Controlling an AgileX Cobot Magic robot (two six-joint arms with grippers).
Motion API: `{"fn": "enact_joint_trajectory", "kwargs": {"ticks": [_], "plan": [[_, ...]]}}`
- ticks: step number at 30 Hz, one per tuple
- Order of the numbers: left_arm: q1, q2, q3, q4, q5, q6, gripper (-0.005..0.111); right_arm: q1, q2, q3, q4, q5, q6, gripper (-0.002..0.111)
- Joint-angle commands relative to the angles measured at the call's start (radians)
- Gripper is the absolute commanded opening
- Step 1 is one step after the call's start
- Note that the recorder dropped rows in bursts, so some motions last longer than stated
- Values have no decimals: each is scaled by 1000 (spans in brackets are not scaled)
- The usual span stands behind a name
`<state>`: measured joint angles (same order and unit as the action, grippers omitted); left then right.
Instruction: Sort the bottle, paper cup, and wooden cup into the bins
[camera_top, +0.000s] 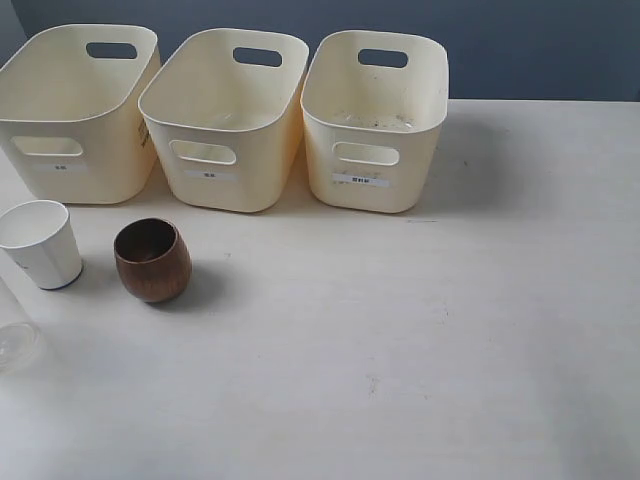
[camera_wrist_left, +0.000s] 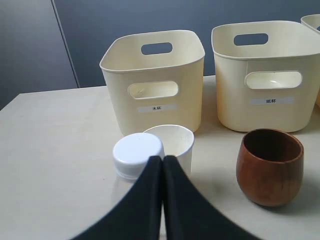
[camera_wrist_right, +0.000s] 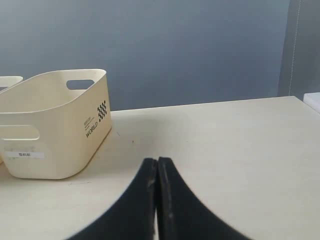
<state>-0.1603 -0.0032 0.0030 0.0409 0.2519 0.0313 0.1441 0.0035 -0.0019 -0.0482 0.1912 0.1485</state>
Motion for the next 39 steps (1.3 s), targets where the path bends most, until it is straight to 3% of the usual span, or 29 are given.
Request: {"fn": "enact_joint_trajectory", "kwargs": {"ticks": [1,11,13,17,26,33,36,39], "plan": [[-2,3,-3,2,-13,-3,0,0,-3,2,-1,-3,-4,-1],[-2,3,-3,2,-13,-3,0,0,-3,2,20,-55,3,-1],[-2,3,-3,2,-13,-3,0,0,-3,2,161,-204,54,-1],[-2,3,-3,2,-13,-3,0,0,-3,2,356,-315,90,-1],[-2,3,-3,2,-13,-3,0,5,-3,2,304,-435,148,-1],[-2,3,-3,2,-13,-3,0,7,99,-166,86,-447,256,-1],[-2,3,-3,2,-13,-3,0,7,227,-297,-169,-417,396,-1],[-2,3,-3,2,-13,-3,0,7,385,-393,-543,-501,678,-1]]}}
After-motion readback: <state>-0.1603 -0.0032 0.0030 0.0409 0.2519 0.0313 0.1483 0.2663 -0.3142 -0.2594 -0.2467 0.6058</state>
